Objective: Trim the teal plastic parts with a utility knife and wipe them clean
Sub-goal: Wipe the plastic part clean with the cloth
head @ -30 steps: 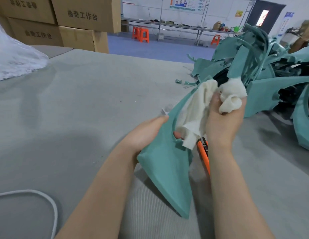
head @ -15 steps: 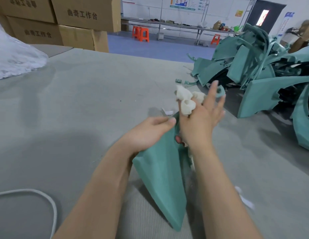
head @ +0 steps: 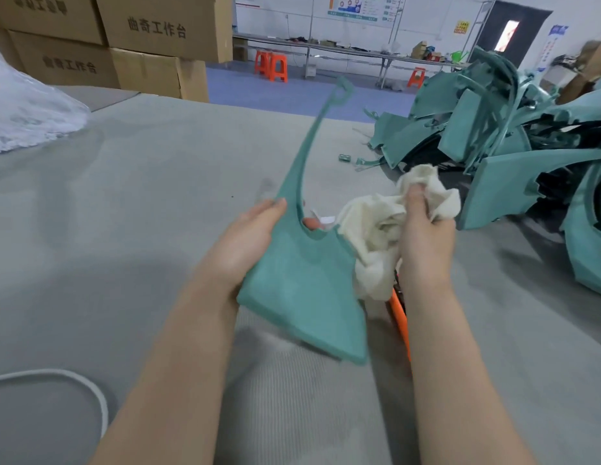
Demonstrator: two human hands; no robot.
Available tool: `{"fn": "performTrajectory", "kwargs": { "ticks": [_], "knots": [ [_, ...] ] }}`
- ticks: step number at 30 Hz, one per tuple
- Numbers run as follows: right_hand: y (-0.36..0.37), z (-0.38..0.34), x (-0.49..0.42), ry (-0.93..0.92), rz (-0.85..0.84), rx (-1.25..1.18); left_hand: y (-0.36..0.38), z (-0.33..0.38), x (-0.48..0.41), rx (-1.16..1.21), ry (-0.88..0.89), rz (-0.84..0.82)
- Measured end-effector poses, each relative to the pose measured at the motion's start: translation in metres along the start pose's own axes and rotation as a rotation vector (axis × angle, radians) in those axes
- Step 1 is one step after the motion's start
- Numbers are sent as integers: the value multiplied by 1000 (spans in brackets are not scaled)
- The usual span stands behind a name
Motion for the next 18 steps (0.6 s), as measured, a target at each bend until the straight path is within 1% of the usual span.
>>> {"fn": "performTrajectory", "kwargs": {
  "ticks": [2, 4, 7, 9, 10, 12, 13, 14, 15, 16, 18],
  "knots": [
    [23, -8, 15, -1, -172, 6, -3, 6, 0, 47, 60, 66],
    [36, -14, 25, -6, -290, 1, -5, 11, 2, 59, 113, 124],
    [43, -23, 36, -16, -373, -132, -11, 15, 4, 34, 176, 248],
    [49, -28, 44, -24, -419, -153, -14, 17, 6, 16, 212, 319],
    [56, -32, 50, -63, -472, -158, -14, 18, 7, 15, 226, 340],
    [75, -45, 67, -195, -623, -190, -13, 19, 7, 30, 241, 353],
    [83, -51, 75, -265, -678, -192, -12, 18, 7, 39, 236, 349],
    [89, -54, 83, -297, -701, -179, -10, 17, 7, 50, 229, 340],
    [92, -53, 87, -329, -691, -120, -9, 17, 6, 65, 226, 334],
    [92, -53, 89, -363, -647, -20, -9, 17, 7, 81, 229, 338],
    [89, -48, 85, -458, -503, 357, -13, 20, 9, 115, 249, 370]
  ]
}}
Point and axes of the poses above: each hand's wrist, its own x-axis away from the middle knuckle, its own y-axis out of the palm, z = x × y, the point moved 9 cm from there along -x, towards the middle knuckle, and after that the axes turned 3 degrees about -z, right-handed, at the moved point
